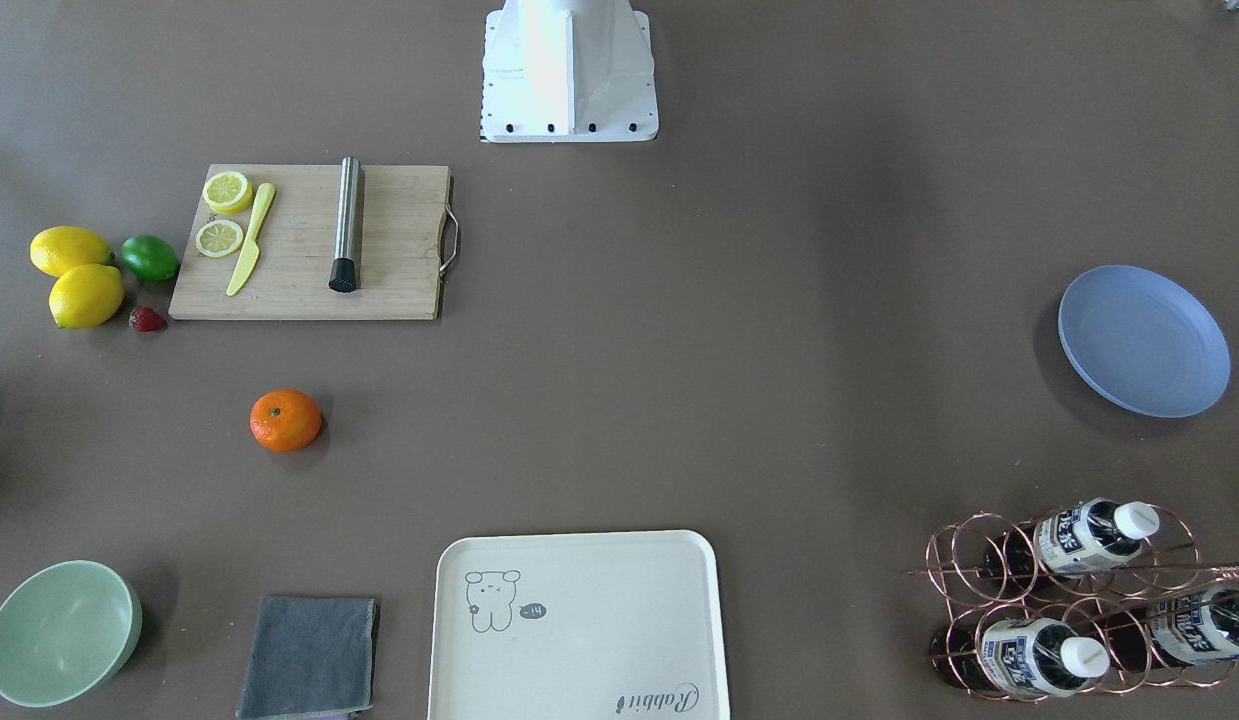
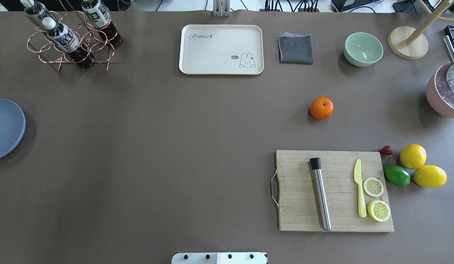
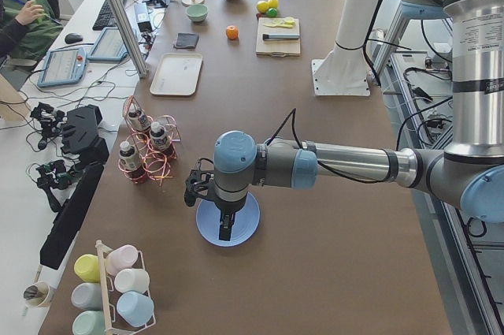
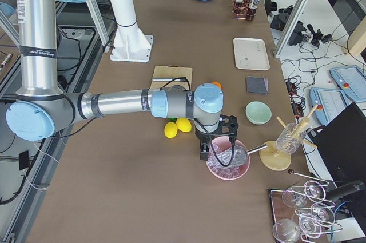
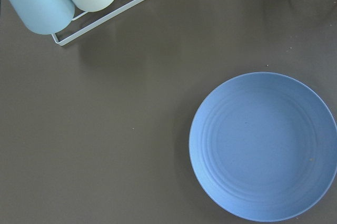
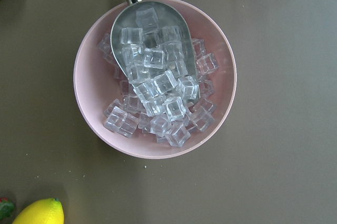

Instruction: Pick orange to plate

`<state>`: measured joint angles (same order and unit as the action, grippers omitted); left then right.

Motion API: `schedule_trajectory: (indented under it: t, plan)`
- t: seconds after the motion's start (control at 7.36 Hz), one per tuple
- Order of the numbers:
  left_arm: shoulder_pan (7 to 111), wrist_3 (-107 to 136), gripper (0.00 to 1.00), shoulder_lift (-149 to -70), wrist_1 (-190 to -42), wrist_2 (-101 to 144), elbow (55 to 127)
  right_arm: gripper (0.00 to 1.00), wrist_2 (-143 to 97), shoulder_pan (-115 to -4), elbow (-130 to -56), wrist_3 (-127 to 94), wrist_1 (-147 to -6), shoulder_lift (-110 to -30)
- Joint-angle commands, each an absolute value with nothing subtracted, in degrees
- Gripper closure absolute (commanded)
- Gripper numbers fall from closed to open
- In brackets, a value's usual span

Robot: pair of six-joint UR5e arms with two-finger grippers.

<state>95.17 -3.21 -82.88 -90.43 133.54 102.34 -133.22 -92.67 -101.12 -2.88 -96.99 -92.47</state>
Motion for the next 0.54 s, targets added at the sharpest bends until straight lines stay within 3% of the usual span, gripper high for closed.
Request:
schedule_trajectory:
  t: [0.0,0.41]
  plan:
    - [95.1,-3.1,0.02,-83.1,-90.0,133.9,102.8,0.00,-133.2,-92.5,-101.1,-3.5,-97.0,-92.9]
    - [95.1,-3.0,0.02,-83.2,-90.0,133.9,102.5,0.00,-133.2,-92.5,-100.8,-3.3,-96.9,-93.1]
